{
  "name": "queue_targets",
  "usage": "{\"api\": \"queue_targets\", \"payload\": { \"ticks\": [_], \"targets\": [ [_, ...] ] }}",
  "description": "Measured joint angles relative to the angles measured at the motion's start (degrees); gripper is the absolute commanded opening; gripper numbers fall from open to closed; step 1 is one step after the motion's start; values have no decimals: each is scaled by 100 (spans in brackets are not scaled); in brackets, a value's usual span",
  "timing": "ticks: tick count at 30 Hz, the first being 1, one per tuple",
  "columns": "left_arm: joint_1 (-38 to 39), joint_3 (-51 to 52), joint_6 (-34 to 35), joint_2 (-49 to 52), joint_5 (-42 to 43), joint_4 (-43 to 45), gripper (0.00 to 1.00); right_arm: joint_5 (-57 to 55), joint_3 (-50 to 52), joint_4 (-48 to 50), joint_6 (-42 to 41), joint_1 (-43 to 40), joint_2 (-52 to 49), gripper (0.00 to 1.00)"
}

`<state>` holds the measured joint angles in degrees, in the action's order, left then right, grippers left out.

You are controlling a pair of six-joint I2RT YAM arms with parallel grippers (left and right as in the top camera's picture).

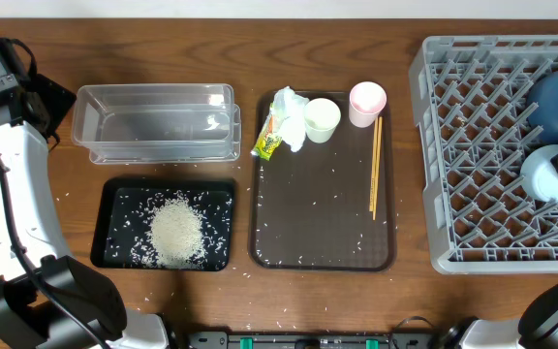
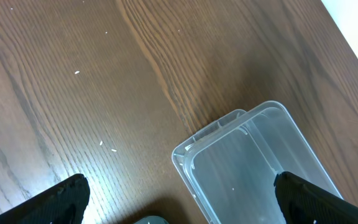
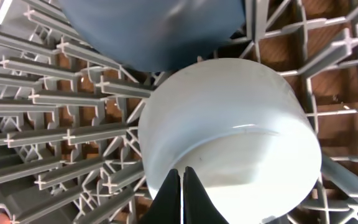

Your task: Sort waste into correct bins and load items into the dishwasher rack

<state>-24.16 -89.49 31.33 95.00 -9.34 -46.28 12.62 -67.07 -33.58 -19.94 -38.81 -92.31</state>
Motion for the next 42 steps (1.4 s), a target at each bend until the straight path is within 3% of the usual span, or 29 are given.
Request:
{"api": "queue_targets", "payload": {
  "ticks": [18,30,42],
  "targets": [
    [0,0,0,0,0,0,98,-240,0,378,-94,31,-66,2],
    [0,0,0,0,0,0,98,-229,0,1132,-186,59,-251,4],
    [0,0,0,0,0,0,98,289,0,1198,-247,57,-256,2]
  ]
}}
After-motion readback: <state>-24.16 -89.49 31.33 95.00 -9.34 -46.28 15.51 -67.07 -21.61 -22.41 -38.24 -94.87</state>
